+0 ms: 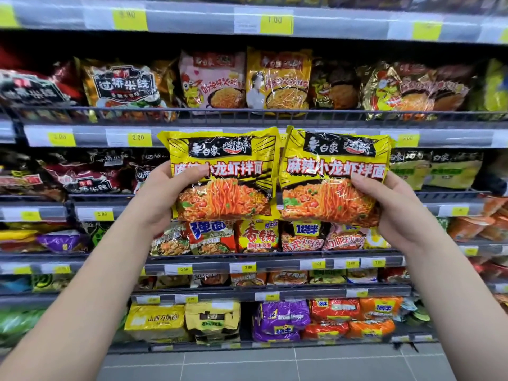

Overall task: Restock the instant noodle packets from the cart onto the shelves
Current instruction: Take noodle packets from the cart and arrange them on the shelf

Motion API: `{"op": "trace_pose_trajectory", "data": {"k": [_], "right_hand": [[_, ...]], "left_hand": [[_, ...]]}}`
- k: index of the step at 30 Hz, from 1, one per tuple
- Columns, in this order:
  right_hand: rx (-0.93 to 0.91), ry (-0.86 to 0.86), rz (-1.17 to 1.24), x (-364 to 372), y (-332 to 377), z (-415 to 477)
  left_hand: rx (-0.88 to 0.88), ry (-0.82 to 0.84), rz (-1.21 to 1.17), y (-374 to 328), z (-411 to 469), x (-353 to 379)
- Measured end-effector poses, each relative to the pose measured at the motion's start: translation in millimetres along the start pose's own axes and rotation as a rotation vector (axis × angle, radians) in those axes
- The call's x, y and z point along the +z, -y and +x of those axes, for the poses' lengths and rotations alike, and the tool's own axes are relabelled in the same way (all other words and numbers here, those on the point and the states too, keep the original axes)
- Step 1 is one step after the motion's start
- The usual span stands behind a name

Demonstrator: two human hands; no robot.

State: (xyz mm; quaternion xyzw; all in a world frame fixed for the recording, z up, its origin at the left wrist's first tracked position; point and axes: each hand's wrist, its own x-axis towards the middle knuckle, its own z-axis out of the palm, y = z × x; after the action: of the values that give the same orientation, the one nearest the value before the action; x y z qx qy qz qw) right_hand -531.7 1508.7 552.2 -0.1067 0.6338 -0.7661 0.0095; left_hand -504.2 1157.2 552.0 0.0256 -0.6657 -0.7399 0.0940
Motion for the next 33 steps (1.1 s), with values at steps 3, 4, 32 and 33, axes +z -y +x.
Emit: {"op": "trace_pose_trajectory", "data": {"k": [3,4,32,33], "right_hand": [[-0.019,0.008,0.018,-15,7,11],[-0.020,0.010,0.029,-20,10,15],[-0.084,-0.083,-0.018,-146,48,89],[-0.087,-0.096,-0.019,-153,51,89]], "left_hand": [[0.024,-0.037,0.019,-4,5,16],[0.041,-0.042,0.011,-6,8,22],[0.167,0.056,-0.055,-31,110,172],[0.167,0.059,-0.065,-31,113,178]]}}
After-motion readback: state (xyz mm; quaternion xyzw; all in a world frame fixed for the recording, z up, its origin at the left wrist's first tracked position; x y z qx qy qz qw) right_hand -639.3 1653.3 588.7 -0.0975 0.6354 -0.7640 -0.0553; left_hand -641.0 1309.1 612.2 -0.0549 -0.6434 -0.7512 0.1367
